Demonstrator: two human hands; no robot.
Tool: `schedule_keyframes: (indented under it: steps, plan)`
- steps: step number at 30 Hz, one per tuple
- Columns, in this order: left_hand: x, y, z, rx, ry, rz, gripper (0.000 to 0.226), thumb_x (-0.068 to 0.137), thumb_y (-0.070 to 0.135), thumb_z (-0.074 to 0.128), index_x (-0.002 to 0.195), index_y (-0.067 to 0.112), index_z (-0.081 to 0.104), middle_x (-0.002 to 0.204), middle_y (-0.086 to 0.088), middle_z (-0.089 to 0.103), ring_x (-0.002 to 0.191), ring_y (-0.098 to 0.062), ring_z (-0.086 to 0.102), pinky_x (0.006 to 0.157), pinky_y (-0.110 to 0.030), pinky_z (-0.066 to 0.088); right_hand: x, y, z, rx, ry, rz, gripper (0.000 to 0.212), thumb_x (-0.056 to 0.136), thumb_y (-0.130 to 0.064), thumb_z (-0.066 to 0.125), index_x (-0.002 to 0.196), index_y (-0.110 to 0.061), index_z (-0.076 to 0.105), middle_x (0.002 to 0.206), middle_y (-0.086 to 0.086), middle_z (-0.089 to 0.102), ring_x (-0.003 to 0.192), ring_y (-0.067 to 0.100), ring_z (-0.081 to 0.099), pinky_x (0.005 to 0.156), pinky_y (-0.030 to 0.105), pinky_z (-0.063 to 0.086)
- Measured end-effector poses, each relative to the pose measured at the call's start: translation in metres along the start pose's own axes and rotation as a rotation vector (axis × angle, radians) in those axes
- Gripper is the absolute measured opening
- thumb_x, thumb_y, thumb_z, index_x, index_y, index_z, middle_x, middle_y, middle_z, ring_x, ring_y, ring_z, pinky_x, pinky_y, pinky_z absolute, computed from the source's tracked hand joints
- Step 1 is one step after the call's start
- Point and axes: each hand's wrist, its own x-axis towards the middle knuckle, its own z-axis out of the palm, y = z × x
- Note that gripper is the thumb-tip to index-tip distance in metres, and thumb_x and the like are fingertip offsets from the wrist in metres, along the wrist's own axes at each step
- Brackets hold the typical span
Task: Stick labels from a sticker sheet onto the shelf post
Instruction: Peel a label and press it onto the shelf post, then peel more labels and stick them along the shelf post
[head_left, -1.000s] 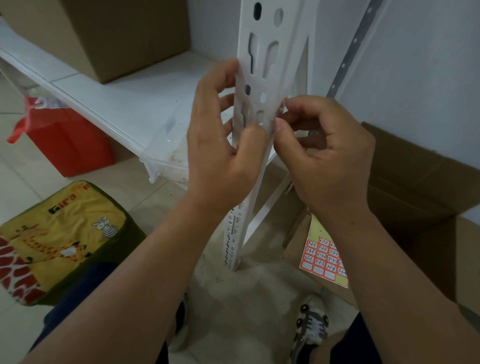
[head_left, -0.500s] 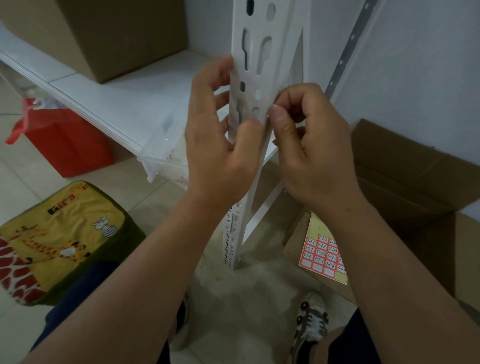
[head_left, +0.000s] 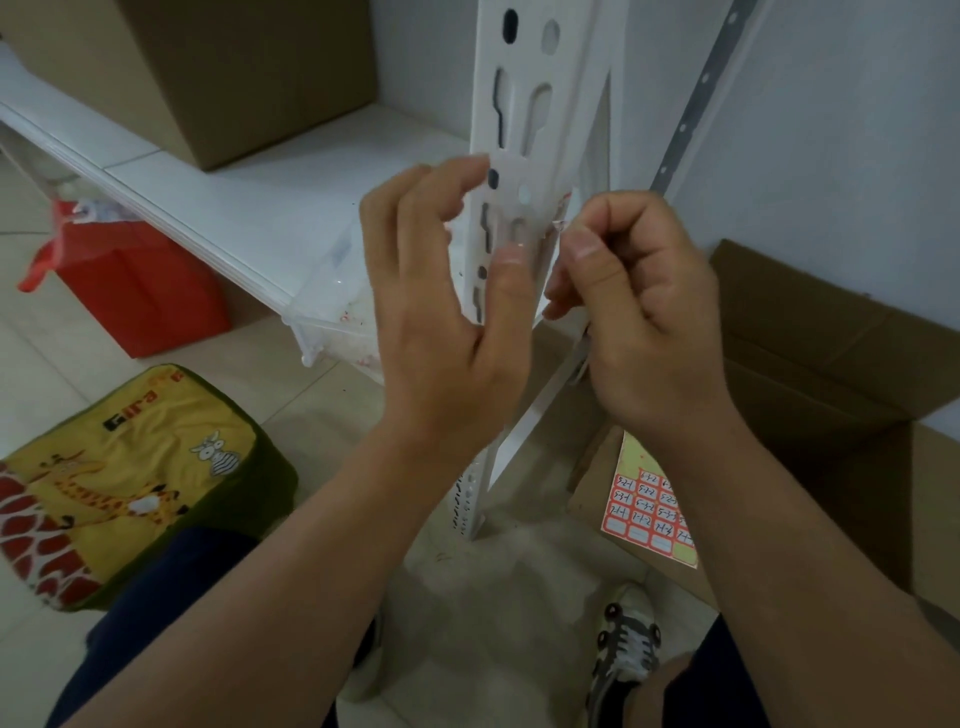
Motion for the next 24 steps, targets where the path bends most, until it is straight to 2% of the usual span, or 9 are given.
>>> schedule_keyframes:
  steps: [3, 7, 8, 12, 15, 18, 20, 24]
  plan:
    - [-0.003, 0.002, -0.001, 0.014, -0.039, 0.084, 0.028, 0.088, 0.006, 0.051, 0.109, -0.011, 0.059, 0.096, -0.016, 0.056, 0.087, -0.017, 0.053, 0.077, -0.017, 0.044, -0.002, -0.004, -0.001, 0.159, -0.028, 0.07, 0.012, 0.097, -0.006, 0.044, 0.091, -0.011, 0.054, 0.078, 0.004, 0.056, 0.069, 0.015, 0.056, 0.064, 0.023, 0.051]
    - [-0.003, 0.002, -0.002, -0.074, -0.119, 0.081, 0.025, 0.093, 0.008, 0.053, 0.11, -0.009, 0.062, 0.089, -0.01, 0.061, 0.079, -0.019, 0.062, 0.072, -0.026, 0.053, -0.003, -0.006, -0.004, 0.335, -0.064, 0.141, 0.012, 0.095, -0.006, 0.045, 0.089, -0.006, 0.056, 0.08, 0.009, 0.057, 0.075, 0.039, 0.055, 0.069, 0.038, 0.053]
    - [-0.002, 0.001, -0.003, -0.086, -0.128, 0.071, 0.023, 0.094, 0.008, 0.054, 0.108, -0.008, 0.064, 0.09, -0.011, 0.063, 0.079, -0.02, 0.064, 0.071, -0.027, 0.054, -0.003, -0.006, -0.004, 0.36, -0.068, 0.154, 0.013, 0.095, -0.006, 0.046, 0.089, -0.006, 0.057, 0.081, 0.008, 0.058, 0.077, 0.038, 0.055, 0.071, 0.039, 0.053]
    - [-0.001, 0.001, -0.003, -0.175, -0.155, 0.045, 0.009, 0.095, 0.007, 0.057, 0.102, 0.005, 0.063, 0.087, -0.011, 0.066, 0.075, -0.02, 0.066, 0.065, -0.033, 0.057, -0.003, -0.005, -0.008, 0.384, -0.079, 0.178, 0.014, 0.095, -0.007, 0.046, 0.09, -0.006, 0.059, 0.081, 0.006, 0.058, 0.076, 0.027, 0.054, 0.065, 0.029, 0.052]
    - [-0.001, 0.001, -0.001, -0.172, -0.156, 0.027, 0.004, 0.096, 0.007, 0.057, 0.097, 0.011, 0.059, 0.084, -0.005, 0.064, 0.071, -0.017, 0.064, 0.062, -0.031, 0.055, -0.004, -0.002, -0.009, 0.399, -0.074, 0.207, 0.014, 0.095, -0.007, 0.047, 0.091, -0.005, 0.061, 0.079, 0.006, 0.059, 0.072, 0.021, 0.057, 0.063, 0.026, 0.051]
    - [-0.002, 0.0, 0.002, -0.096, -0.1, 0.014, 0.007, 0.097, 0.009, 0.053, 0.092, 0.014, 0.053, 0.079, -0.003, 0.061, 0.066, -0.018, 0.062, 0.058, -0.026, 0.051, -0.007, 0.001, -0.008, 0.363, -0.073, 0.216, 0.02, 0.095, -0.008, 0.046, 0.097, -0.008, 0.066, 0.078, 0.003, 0.064, 0.072, 0.018, 0.062, 0.066, 0.027, 0.054]
    - [-0.002, 0.001, 0.003, -0.046, -0.041, -0.002, 0.012, 0.098, 0.012, 0.046, 0.088, 0.018, 0.047, 0.071, -0.001, 0.054, 0.059, -0.018, 0.057, 0.053, -0.024, 0.046, -0.009, 0.002, -0.007, 0.398, -0.085, 0.224, 0.024, 0.094, -0.008, 0.045, 0.102, -0.008, 0.068, 0.077, 0.008, 0.064, 0.071, 0.02, 0.063, 0.068, 0.029, 0.054]
    - [0.008, -0.003, 0.002, -0.083, 0.025, -0.193, 0.029, 0.1, 0.02, 0.037, 0.073, 0.029, 0.039, 0.058, 0.009, 0.042, 0.051, -0.03, 0.051, 0.045, -0.037, 0.04, -0.01, 0.007, -0.01, 0.456, -0.022, 0.295, 0.026, 0.093, -0.009, 0.046, 0.1, -0.01, 0.071, 0.073, 0.01, 0.062, 0.068, 0.022, 0.061, 0.068, 0.036, 0.053]
